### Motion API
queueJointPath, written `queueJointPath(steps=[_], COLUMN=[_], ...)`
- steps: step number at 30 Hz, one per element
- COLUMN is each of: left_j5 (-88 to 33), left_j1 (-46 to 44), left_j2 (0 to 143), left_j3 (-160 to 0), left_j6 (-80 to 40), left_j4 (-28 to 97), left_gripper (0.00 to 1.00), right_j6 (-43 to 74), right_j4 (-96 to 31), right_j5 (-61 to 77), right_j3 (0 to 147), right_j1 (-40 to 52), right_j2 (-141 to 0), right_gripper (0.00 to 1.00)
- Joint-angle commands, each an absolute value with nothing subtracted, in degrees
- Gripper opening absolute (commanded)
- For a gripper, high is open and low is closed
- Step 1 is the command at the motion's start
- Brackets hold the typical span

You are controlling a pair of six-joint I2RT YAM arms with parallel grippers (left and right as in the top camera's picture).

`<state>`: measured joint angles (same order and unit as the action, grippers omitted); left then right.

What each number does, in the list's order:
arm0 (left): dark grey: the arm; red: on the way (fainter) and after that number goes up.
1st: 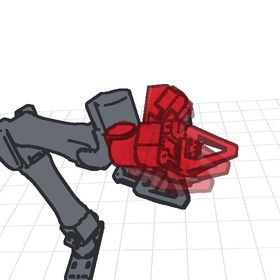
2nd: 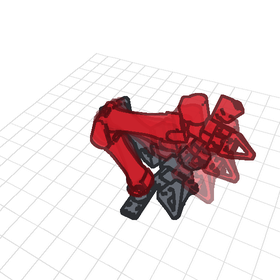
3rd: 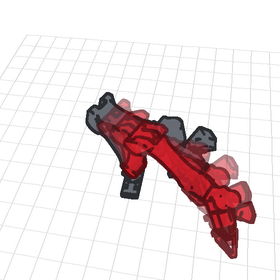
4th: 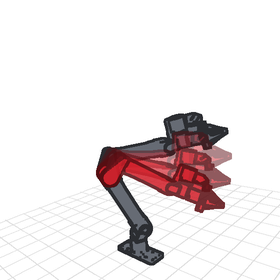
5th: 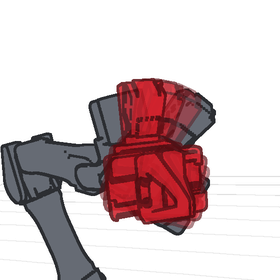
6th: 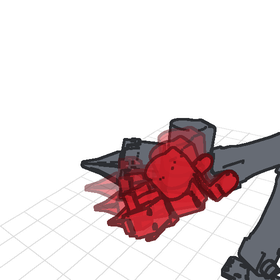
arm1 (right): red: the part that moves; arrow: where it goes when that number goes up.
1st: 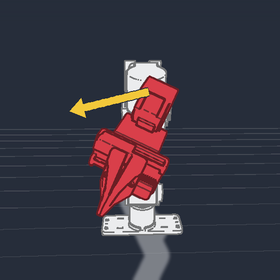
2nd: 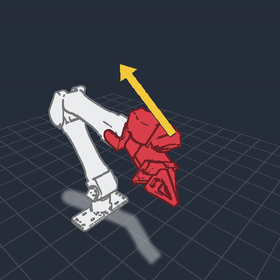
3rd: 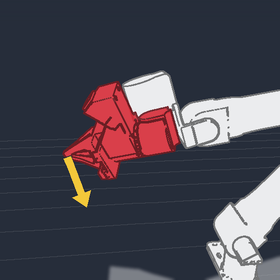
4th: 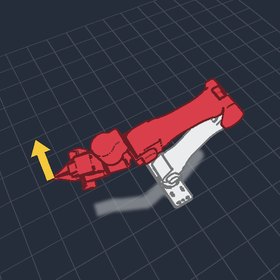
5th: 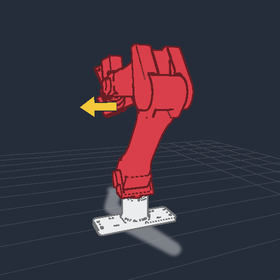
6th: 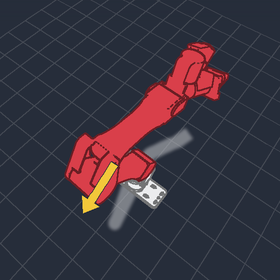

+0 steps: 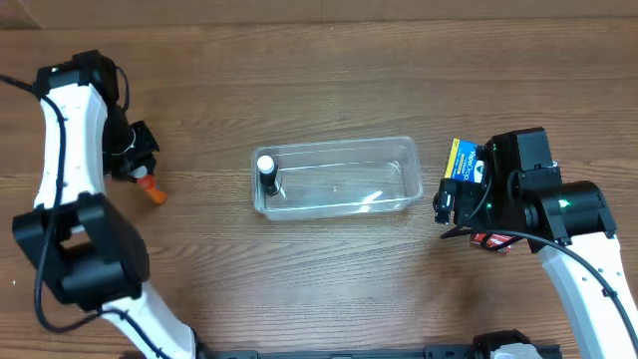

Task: Pack container
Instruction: 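Grasp the orange pill bottle with the left gripper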

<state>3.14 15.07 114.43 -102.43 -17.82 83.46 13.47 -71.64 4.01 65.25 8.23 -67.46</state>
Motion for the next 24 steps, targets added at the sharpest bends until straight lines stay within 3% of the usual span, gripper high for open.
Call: queueJointPath(steps=[1, 4, 9, 24], left_j5=[-4.73, -5.72, -5.28, 0.12], left_j1=[7.90, -2.74, -16.03, -19.31], left_j2=[95.13, 84.01, 84.62, 101.01], left_j3=[-102.80, -102.80, -101.08, -84.36], left_j6=[-16.75, -17.30, -20.25, -21.87], left_j4=[83.70, 83.79, 85.49, 74.50], left_gripper=[0.11, 0.13, 0.12, 0.14], right_j6=[13.34, 13.34, 13.34, 13.34], right_j4=[-71.48, -71.44, -71.48, -71.46], right_j5=[3.55, 3.53, 3.55, 3.55], right_j3=[66.72, 66.72, 66.72, 66.72], right_j1=[7.97, 7.97, 7.97, 7.97], right_j2=[-67.26, -67.26, -67.26, -67.26], right_gripper=[1.00, 1.00, 1.00, 1.00])
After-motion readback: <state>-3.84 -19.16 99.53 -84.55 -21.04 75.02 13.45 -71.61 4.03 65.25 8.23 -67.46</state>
